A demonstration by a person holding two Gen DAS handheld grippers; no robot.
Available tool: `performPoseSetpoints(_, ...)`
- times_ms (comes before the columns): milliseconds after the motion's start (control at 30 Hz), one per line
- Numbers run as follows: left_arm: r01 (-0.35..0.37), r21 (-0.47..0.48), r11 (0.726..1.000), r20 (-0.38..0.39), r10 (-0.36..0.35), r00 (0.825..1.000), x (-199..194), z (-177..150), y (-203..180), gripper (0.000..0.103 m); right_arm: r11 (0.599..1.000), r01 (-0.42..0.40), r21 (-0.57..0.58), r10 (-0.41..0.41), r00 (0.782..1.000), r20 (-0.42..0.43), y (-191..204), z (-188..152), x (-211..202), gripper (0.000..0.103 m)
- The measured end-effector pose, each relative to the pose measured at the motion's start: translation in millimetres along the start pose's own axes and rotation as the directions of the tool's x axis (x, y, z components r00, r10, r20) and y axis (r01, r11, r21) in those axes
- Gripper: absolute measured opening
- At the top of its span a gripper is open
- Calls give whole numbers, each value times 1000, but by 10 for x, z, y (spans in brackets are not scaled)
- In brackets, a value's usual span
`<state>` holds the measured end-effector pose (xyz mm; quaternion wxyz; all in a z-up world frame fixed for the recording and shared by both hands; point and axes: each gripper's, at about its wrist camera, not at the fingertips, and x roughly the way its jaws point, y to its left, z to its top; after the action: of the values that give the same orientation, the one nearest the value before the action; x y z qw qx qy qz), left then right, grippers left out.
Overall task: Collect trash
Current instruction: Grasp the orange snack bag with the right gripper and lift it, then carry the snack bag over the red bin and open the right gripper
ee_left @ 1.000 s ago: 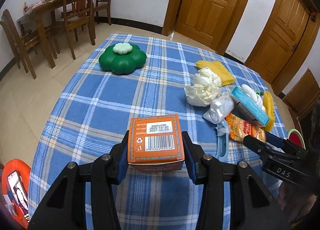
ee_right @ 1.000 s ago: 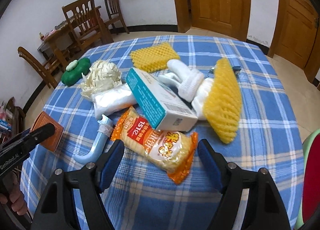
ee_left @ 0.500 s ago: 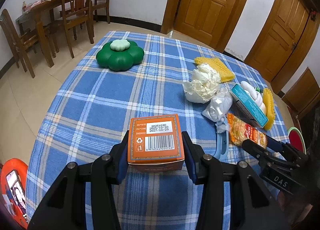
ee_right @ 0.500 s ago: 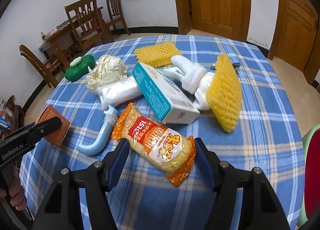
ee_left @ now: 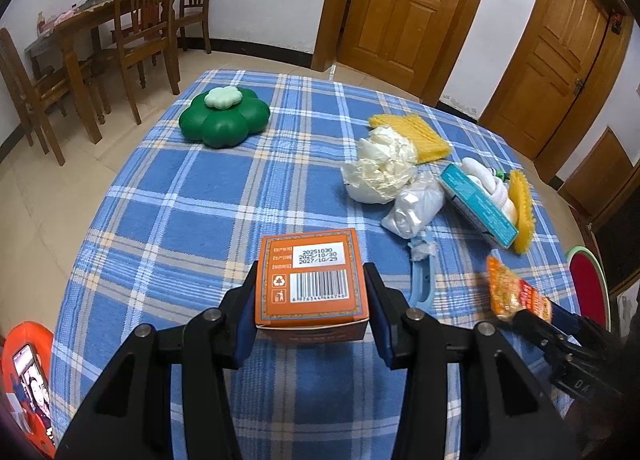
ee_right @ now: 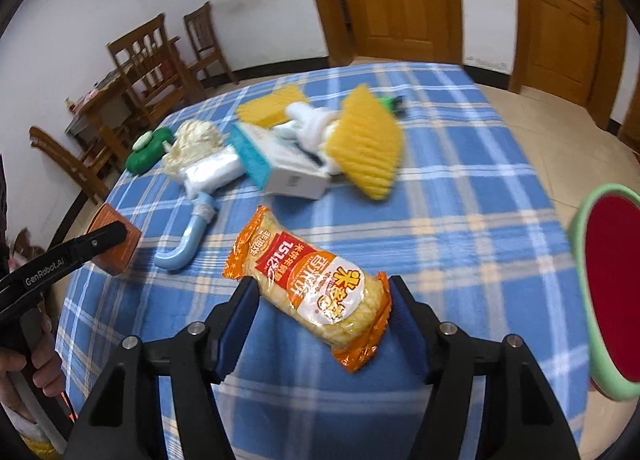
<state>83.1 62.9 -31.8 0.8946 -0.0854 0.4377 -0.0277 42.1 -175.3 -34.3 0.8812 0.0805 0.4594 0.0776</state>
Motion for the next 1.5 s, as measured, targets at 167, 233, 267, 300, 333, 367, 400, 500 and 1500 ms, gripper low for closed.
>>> performPoseSetpoints(167, 16, 15, 1000, 8, -16, 1000, -53, -5, -79, 48, 997, 55, 55, -58, 997, 50, -200, -50, -209, 68)
performPoseSetpoints(233, 26, 26, 999, 13, -26, 1000, -82, -9, -127, 48, 994, 75, 75, -80, 995, 65, -276, -55, -277, 68)
performPoseSetpoints(267, 31, 29, 999, 15, -31, 999, -93, -8, -144, 48, 992, 85, 89, -91, 993, 74, -322, -60, -319, 68)
performPoseSetpoints(300, 37, 33, 999, 17, -37, 999, -106, -8, -168, 48, 991, 90, 97, -98, 992, 79, -357, -62, -346, 68)
performPoseSetpoints(333, 44, 38, 998, 18, -45, 999, -120, -9, -195, 48, 989, 100, 108, -110, 990, 85, -398, -66, -382, 68)
performPoseSetpoints(367, 52, 44, 998, 19, -53, 998, -135, -10, -228, 48, 987, 109, 118, -120, 988, 92, -434, -65, -415, 68)
performPoseSetpoints(400, 55, 48, 997, 20, -56, 998, -144, -9, -249, 48, 985, 118, 126, -130, 987, 98, -466, -65, -443, 68)
performPoseSetpoints(500, 67, 64, 996, 24, -68, 997, -177, -10, -332, 48, 979, 138, 149, -156, 981, 116, -567, -69, -535, 68)
performPoseSetpoints(1500, 242, 271, 932, -27, -244, 969, -213, 134, -1648, 48, 888, 232, 397, -328, 925, 194, -1581, -230, -1151, 68)
